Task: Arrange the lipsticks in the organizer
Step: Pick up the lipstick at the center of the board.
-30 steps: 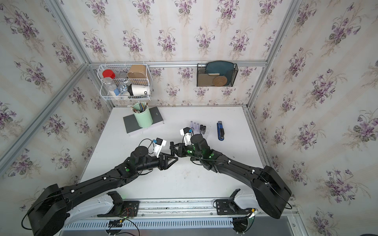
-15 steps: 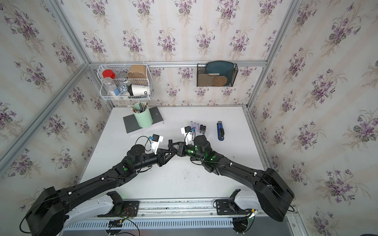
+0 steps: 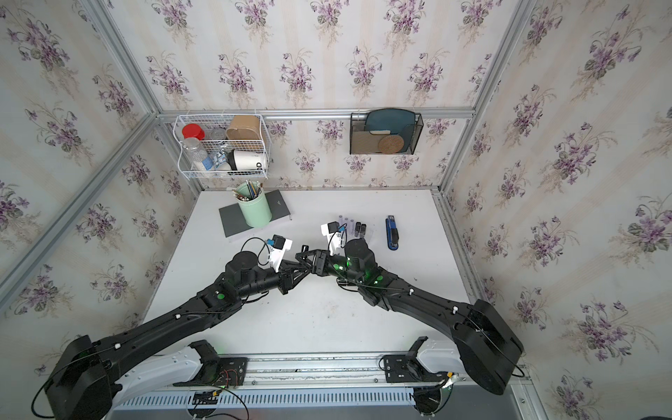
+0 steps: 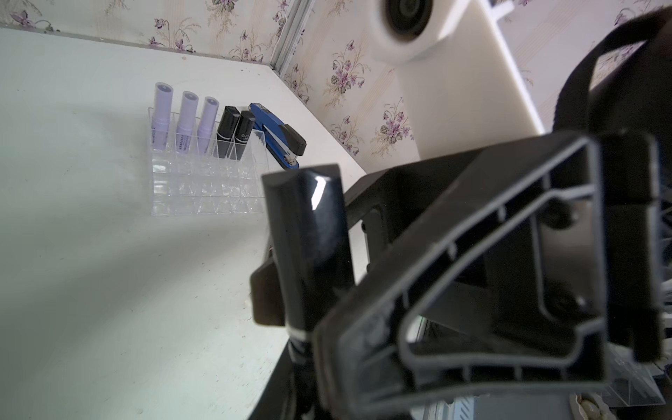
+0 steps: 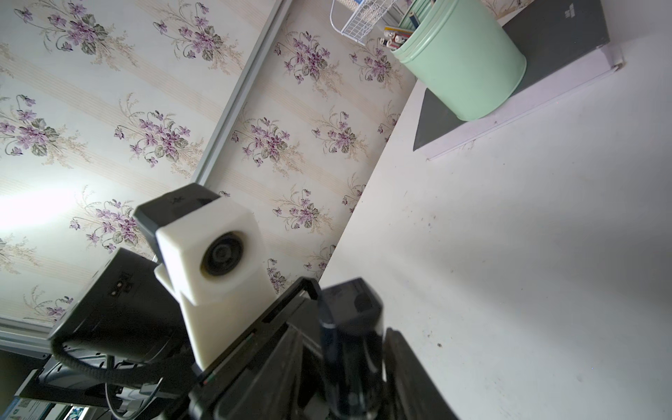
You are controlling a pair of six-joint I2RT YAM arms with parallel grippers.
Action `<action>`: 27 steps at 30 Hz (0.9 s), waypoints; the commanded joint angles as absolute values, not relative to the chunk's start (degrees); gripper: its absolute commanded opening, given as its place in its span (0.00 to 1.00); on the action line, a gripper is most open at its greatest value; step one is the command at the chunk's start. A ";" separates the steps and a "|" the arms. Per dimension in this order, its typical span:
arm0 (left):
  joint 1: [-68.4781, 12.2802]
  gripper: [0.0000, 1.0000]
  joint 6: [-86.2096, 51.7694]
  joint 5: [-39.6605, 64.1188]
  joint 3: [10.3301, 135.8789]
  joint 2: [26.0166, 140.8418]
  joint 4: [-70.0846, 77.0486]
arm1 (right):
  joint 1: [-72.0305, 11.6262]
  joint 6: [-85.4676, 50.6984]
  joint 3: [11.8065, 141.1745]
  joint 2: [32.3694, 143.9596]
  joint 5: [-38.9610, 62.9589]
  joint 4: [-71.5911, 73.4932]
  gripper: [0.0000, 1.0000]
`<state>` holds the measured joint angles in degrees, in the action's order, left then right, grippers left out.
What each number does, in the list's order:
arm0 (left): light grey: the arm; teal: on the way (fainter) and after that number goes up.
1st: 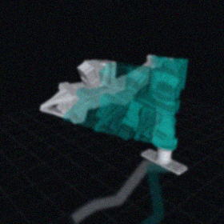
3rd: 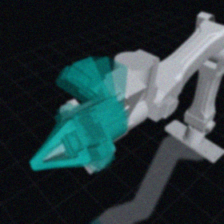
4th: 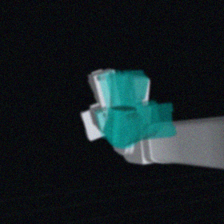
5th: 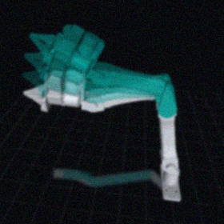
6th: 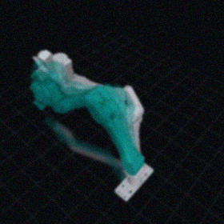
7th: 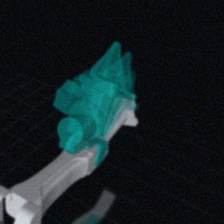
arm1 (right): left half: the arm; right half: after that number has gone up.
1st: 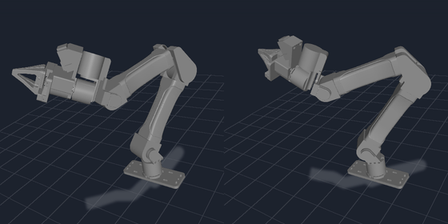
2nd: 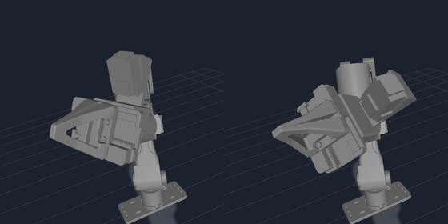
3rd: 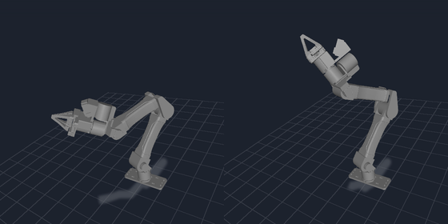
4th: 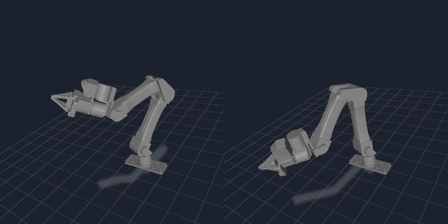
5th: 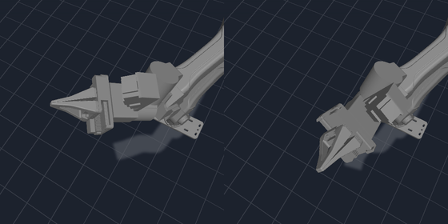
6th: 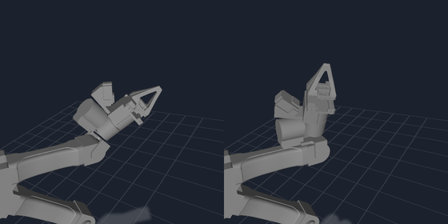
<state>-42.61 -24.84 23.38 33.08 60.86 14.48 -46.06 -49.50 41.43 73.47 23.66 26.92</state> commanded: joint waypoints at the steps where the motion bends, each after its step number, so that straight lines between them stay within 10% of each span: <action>1: -42.54 0.01 -18.50 21.55 33.76 60.84 10.22 | -44.10 -49.41 44.03 72.59 23.71 20.40 0.48; 10: -42.58 0.00 -9.41 17.42 34.00 58.58 7.60 | -42.36 -38.14 57.11 74.95 26.10 -5.37 0.52; 27: -42.72 0.00 -8.04 16.36 35.50 59.27 6.81 | -42.45 -43.54 59.37 79.97 31.45 -1.70 0.35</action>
<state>-42.76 -9.28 17.12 34.89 59.11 5.04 -42.41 -41.78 59.51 79.70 30.13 -3.81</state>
